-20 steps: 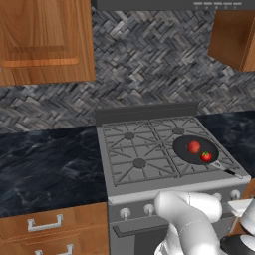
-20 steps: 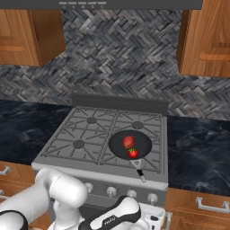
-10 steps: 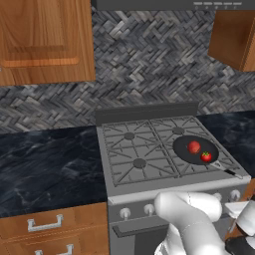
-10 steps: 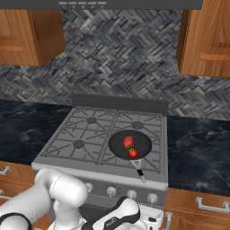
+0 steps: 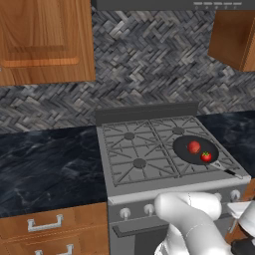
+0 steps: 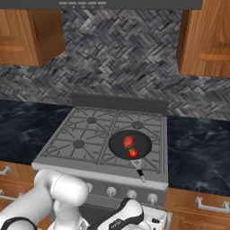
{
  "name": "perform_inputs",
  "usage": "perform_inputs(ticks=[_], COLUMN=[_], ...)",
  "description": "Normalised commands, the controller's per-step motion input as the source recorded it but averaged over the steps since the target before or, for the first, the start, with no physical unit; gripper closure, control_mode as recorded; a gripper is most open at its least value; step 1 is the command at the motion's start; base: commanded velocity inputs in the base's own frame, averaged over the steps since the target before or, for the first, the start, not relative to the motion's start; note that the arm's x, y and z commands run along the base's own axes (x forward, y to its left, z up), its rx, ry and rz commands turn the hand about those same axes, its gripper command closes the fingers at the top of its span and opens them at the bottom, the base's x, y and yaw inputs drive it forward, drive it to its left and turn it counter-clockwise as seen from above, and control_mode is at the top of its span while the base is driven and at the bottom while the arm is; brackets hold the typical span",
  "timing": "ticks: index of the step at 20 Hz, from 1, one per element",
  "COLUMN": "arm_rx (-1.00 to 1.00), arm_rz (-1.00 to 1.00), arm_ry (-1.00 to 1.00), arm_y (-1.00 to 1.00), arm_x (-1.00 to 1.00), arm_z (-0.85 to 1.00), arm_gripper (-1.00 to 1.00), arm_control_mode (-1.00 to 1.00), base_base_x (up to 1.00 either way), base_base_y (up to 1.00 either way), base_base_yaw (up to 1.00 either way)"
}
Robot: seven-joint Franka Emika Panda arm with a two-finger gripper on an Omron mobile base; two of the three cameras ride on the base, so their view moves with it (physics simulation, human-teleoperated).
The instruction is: Place the pan on the front right burner on the stove. Then place the tomato and the onion in the pan and turn on the front right burner.
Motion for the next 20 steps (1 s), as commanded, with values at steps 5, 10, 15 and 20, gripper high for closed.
perform_inputs(ticks=[5, 10, 15, 20], arm_rx=[0.0, 0.0, 0.0, 0.0], arm_rz=[0.0, 0.0, 0.0, 0.0], arm_ry=[0.0, 0.0, 0.0, 0.0], arm_y=[-0.09, 0.0, 0.0, 0.0], arm_x=[0.0, 0.0, 0.0, 0.18], arm_z=[0.0, 0.0, 0.0, 0.0], arm_gripper=[-1.0, -1.0, -1.0, -1.0], arm_control_mode=[-1.0, -1.0, -1.0, -1.0], base_base_x=[0.0, 0.0, 0.0, 0.0], base_base_y=[0.0, 0.0, 0.0, 0.0], base_base_yaw=[0.0, 0.0, 0.0, 0.0])
